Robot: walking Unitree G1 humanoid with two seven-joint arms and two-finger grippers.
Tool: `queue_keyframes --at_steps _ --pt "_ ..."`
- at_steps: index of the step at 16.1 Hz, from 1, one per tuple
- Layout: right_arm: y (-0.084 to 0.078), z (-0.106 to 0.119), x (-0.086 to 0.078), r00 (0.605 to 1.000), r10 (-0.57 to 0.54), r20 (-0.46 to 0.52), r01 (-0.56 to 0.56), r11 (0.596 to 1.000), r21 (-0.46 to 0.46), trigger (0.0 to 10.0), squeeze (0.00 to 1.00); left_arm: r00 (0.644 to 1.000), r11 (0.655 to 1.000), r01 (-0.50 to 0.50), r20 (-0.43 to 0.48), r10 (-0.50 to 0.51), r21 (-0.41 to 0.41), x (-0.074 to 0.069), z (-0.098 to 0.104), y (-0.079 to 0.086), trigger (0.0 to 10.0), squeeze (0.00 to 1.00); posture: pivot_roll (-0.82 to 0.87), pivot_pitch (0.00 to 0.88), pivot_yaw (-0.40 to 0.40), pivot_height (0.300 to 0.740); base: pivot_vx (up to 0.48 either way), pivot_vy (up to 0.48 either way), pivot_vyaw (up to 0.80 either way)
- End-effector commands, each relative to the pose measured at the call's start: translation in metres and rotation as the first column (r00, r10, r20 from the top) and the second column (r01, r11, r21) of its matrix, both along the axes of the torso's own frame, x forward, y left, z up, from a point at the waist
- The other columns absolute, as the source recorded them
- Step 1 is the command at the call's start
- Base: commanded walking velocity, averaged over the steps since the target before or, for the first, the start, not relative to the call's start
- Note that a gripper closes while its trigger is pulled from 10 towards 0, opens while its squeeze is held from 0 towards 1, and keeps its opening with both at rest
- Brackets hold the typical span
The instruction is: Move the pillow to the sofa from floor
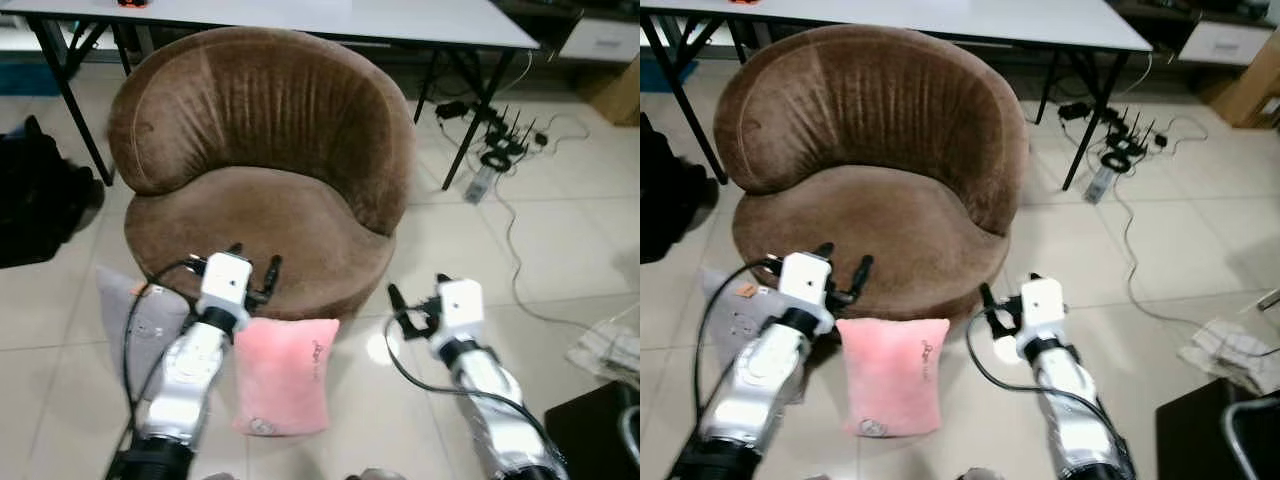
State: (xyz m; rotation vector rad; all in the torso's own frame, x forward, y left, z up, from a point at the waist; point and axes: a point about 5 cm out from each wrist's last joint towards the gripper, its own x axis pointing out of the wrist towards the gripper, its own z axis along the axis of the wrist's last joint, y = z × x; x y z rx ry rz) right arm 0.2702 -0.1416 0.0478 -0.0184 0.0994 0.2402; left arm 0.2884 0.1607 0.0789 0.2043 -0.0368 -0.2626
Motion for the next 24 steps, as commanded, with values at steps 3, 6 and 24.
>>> queue_keyframes --at_steps 3,6,24 --pt "0.011 -0.002 0.008 1.0 0.015 -0.005 -0.015 1.0 0.007 10.0 0.0 1.0 1.0 -0.003 0.007 0.003 0.031 0.002 0.009 0.013 10.0 0.0 0.05 0.073 -0.026 0.74 0.0 0.0 0.0" --pt "0.014 -0.007 0.011 1.0 0.009 -0.014 -0.009 1.0 0.007 10.0 0.0 0.999 0.997 0.036 0.002 -0.036 0.065 -0.001 0.008 0.008 10.0 0.0 0.05 0.064 -0.018 0.74 0.0 0.0 0.0" --pt "0.026 -0.008 0.014 0.998 0.057 -0.01 -0.057 0.998 -0.029 10.0 0.0 0.993 0.993 0.084 -0.085 -0.077 0.083 0.01 -0.001 -0.009 10.0 0.0 -0.02 0.061 -0.016 0.74 0.149 0.0 0.0"
